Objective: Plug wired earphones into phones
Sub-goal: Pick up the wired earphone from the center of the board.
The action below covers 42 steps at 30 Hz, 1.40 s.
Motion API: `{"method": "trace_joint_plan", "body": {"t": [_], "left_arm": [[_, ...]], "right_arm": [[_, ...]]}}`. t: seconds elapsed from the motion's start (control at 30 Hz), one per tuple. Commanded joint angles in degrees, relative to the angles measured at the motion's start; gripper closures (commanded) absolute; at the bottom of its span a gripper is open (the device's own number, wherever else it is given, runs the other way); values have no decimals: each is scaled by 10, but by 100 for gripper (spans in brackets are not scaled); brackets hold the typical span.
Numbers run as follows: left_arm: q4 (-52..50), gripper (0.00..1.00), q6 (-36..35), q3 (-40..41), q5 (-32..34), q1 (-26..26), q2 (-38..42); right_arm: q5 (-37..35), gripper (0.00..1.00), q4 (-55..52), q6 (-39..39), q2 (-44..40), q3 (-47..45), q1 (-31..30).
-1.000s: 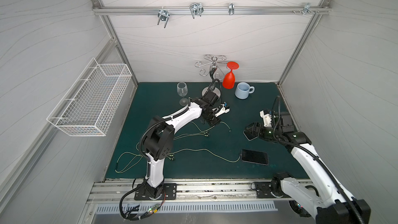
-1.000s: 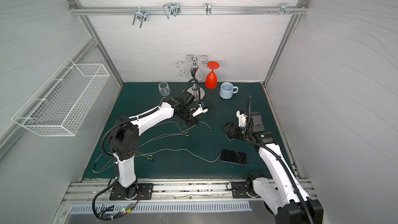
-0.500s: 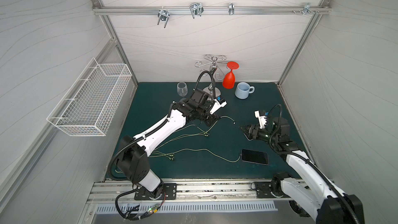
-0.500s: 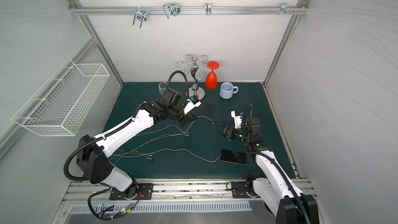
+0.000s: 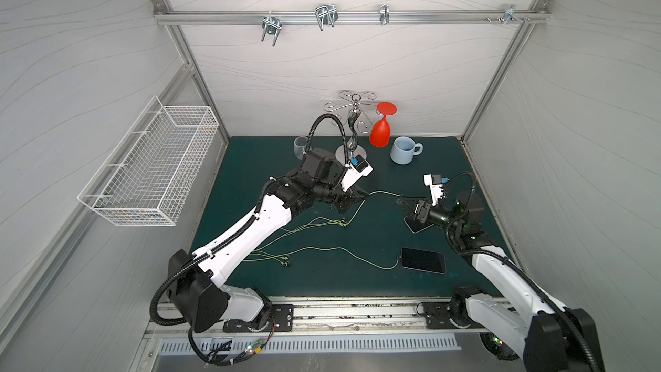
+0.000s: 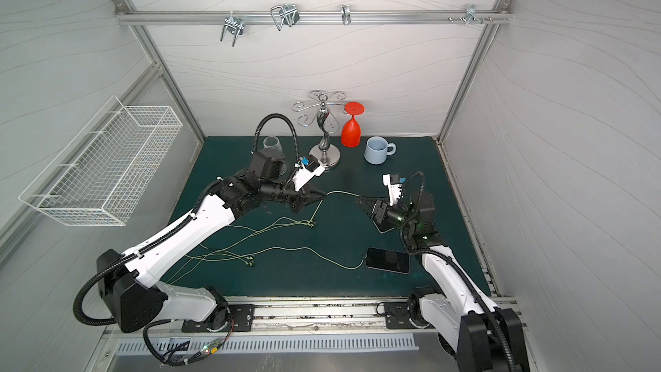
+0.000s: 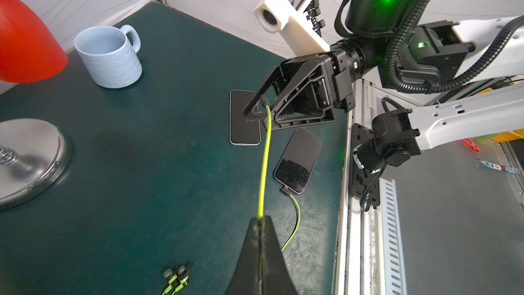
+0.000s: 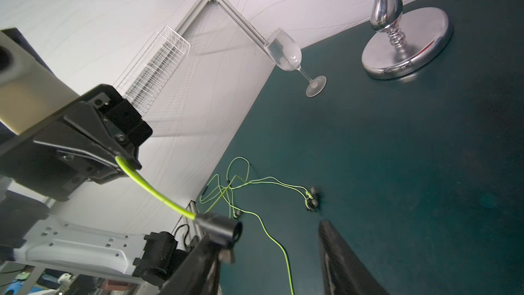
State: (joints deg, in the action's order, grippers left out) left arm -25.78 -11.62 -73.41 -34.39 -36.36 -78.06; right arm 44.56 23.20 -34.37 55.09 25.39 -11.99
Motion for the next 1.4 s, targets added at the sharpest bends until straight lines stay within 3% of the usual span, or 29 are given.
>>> {"method": "trace_joint_plan", "body": {"t": [0.0,0.1,0.53,0.63,0.97,1.13,1.2,1.3,1.37], "left_arm": [[23,100,4,-2,-11,3,10],[22,100,0,-1,-6,3,12],[1,100,-27,-3,16,2,-2],[-4,100,-39,2,36,3,-3],[-16,100,-69,3,56,3,-17],[-26,100,-77,-4,45,4,-23],[-35,88,-84,-7,44,4,-21],[-67,49,-128,-10,19,4,-14],[-77,40,-156,-8,10,5,-3]], "right_arm": [[17,51,47,-17,2,17,-7],[19,53,58,-23,1,21,-9],[-1,79,38,-2,-27,31,-12],[-8,81,16,9,-39,42,-12],[-8,99,-85,125,-72,69,-26],[-17,100,-166,213,-87,97,-48],[-24,100,-216,267,-89,117,-61],[-30,100,-284,363,-85,139,-78],[-32,100,-328,430,-84,152,-90]]}}
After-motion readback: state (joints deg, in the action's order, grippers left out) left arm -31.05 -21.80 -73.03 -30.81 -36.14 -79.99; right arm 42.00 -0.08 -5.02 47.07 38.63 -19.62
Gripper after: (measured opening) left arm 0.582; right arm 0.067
